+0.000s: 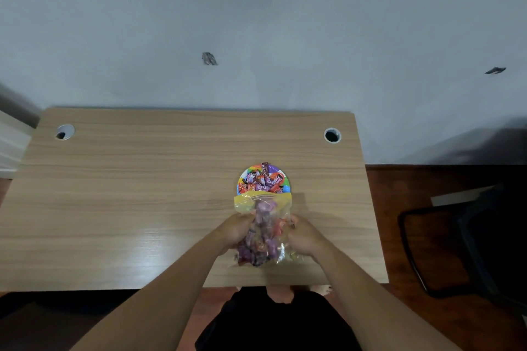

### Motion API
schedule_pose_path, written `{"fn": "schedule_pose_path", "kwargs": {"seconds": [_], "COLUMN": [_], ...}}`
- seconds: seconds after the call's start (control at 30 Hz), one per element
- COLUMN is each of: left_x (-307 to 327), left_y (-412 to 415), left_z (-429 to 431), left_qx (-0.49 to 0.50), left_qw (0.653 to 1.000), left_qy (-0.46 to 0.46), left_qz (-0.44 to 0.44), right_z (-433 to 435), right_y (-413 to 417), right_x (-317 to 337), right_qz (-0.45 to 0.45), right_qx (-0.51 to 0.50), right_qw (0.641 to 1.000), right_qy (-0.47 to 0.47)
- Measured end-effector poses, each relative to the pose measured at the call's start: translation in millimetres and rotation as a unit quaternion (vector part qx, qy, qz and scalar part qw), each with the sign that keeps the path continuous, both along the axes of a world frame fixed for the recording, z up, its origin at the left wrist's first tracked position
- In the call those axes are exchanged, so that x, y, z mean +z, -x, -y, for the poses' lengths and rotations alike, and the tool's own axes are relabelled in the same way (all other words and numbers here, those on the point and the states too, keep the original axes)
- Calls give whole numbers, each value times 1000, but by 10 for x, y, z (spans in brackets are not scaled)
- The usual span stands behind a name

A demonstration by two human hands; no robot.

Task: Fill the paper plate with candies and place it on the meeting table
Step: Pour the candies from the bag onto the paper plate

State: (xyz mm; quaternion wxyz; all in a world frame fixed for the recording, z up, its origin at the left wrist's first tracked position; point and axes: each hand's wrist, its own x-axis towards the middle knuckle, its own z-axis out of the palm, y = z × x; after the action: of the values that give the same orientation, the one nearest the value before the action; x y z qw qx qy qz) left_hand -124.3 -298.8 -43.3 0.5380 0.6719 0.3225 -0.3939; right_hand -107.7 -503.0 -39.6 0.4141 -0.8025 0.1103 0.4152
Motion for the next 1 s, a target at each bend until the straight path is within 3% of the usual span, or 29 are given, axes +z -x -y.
{"fn": "schedule_pose_path", "kwargs": {"seconds": [0.57,1.0], "left_x": [-127,-148], "left_y": [3,-25], "left_z": [-97,-200], "left_qx": [-30,12], "left_qw": [999,999], "left_qy": [3,18], "left_qz": [36,44], "right_z": [7,-30], "right_y": [-54,-143], "right_x": [155,236], "right_qz": [3,1], "right_qx": [44,49], "right_qw": [998,997], "right_qy": [40,53]}}
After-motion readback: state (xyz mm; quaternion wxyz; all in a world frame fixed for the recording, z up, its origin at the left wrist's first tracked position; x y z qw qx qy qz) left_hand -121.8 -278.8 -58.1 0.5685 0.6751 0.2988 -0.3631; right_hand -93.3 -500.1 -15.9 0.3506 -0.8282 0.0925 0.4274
